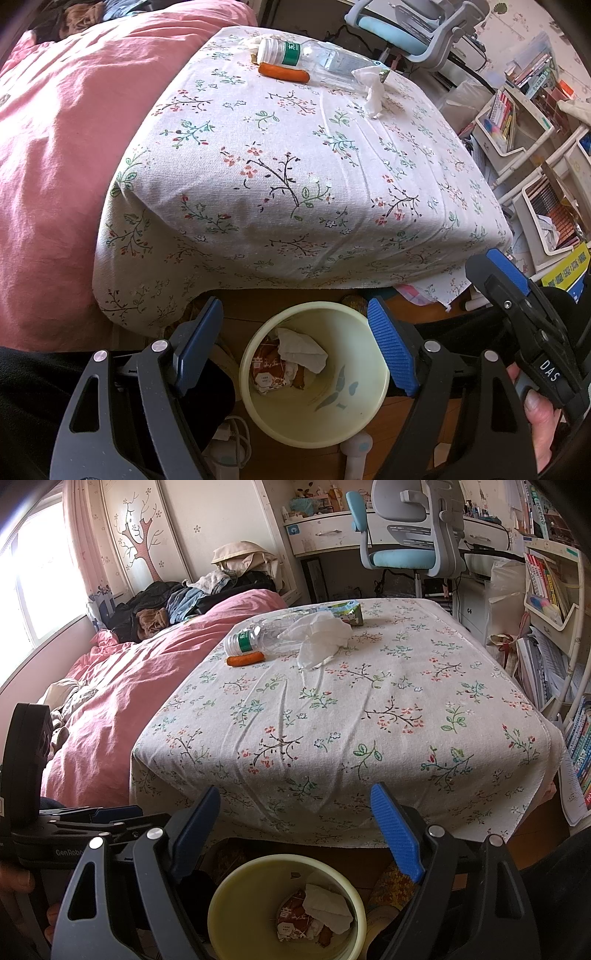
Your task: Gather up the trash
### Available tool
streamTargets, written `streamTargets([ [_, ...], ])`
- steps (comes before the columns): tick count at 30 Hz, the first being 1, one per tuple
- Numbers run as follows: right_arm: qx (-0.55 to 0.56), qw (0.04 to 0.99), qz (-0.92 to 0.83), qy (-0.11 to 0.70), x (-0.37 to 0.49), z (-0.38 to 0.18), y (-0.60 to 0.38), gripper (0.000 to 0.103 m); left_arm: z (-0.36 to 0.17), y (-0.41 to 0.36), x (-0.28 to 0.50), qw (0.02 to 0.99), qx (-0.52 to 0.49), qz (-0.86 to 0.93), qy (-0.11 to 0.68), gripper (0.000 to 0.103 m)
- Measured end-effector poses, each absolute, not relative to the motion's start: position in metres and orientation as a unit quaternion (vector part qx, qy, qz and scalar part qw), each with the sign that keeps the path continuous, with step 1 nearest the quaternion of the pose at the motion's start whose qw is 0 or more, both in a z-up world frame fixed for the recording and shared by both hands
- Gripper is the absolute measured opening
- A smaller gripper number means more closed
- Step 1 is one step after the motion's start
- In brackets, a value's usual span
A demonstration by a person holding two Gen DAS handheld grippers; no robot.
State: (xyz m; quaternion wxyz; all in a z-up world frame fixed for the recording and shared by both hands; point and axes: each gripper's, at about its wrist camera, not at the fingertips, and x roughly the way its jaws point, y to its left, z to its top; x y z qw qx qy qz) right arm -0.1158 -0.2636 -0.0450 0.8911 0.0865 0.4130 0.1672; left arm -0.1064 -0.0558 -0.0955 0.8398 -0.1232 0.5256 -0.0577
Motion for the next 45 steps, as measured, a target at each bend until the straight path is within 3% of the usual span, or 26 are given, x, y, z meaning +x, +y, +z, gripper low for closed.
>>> streamTargets([
  [45, 0.085, 0.892, 0.166, 0.413, -0.1159, -0.0446, -0.2656, 0.08, -0.096, -0.0559, -0.1049, 0.84, -0.124, -0.057, 0.526, 0.078],
])
